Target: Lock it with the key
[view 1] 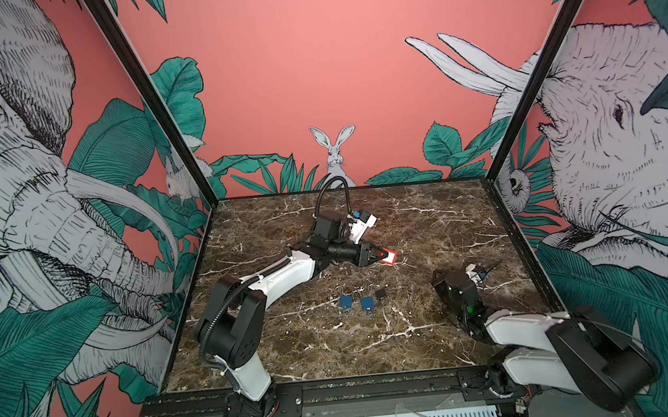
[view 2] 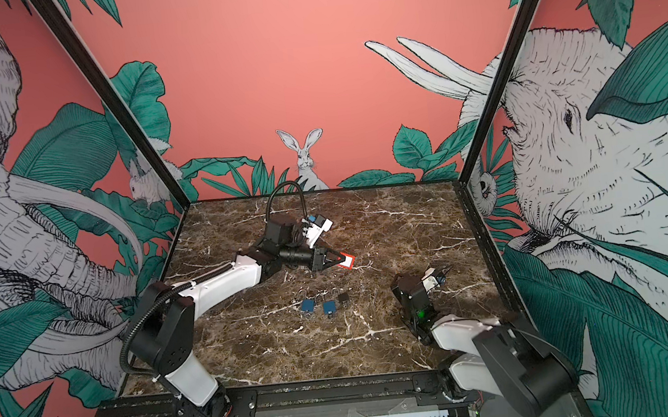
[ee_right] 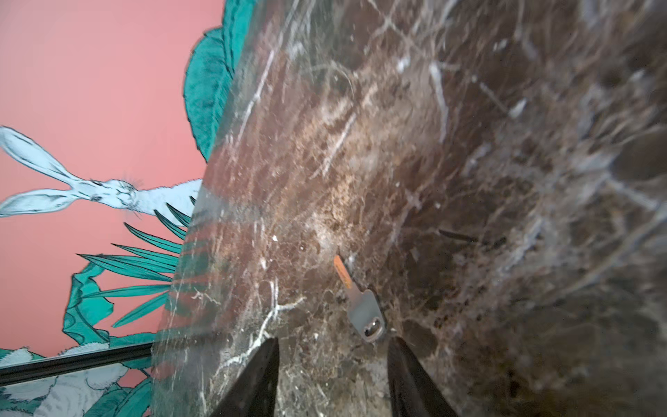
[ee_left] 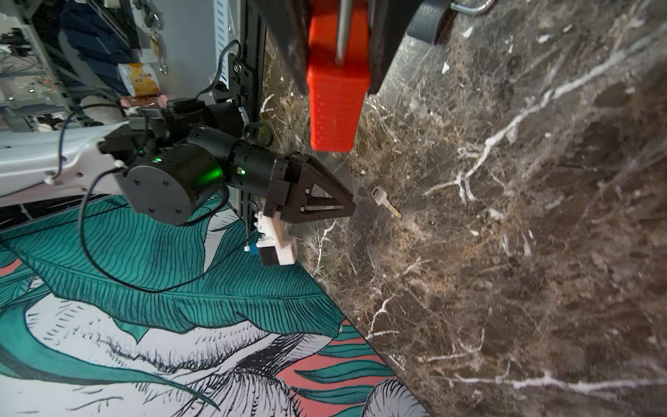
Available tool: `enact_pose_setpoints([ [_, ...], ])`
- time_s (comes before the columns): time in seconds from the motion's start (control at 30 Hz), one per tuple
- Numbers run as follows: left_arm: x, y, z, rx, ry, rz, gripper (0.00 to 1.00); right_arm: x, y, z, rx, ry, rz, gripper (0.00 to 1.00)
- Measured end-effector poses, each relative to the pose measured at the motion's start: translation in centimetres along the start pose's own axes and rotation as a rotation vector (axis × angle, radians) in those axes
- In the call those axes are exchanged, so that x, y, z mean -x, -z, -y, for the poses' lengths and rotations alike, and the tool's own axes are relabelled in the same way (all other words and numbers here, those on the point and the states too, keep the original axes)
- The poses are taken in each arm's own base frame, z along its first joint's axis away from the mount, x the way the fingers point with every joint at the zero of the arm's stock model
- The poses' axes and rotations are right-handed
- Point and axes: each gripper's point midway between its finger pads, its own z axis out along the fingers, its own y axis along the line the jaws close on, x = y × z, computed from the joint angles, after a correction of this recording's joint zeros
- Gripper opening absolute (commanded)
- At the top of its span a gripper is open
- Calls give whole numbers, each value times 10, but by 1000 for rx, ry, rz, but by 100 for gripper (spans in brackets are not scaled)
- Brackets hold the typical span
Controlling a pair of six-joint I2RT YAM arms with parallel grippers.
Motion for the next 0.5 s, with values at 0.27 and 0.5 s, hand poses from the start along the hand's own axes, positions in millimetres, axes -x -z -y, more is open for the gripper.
enact_pose_setpoints([
  [0.27,-12,-58,-4,-39,-96,-196,0,36,53,-45,94,198,49,46],
  [0.5,-45,-82,7,-108,-89,-329,0,-9,49,-56,167,408,-193,46],
])
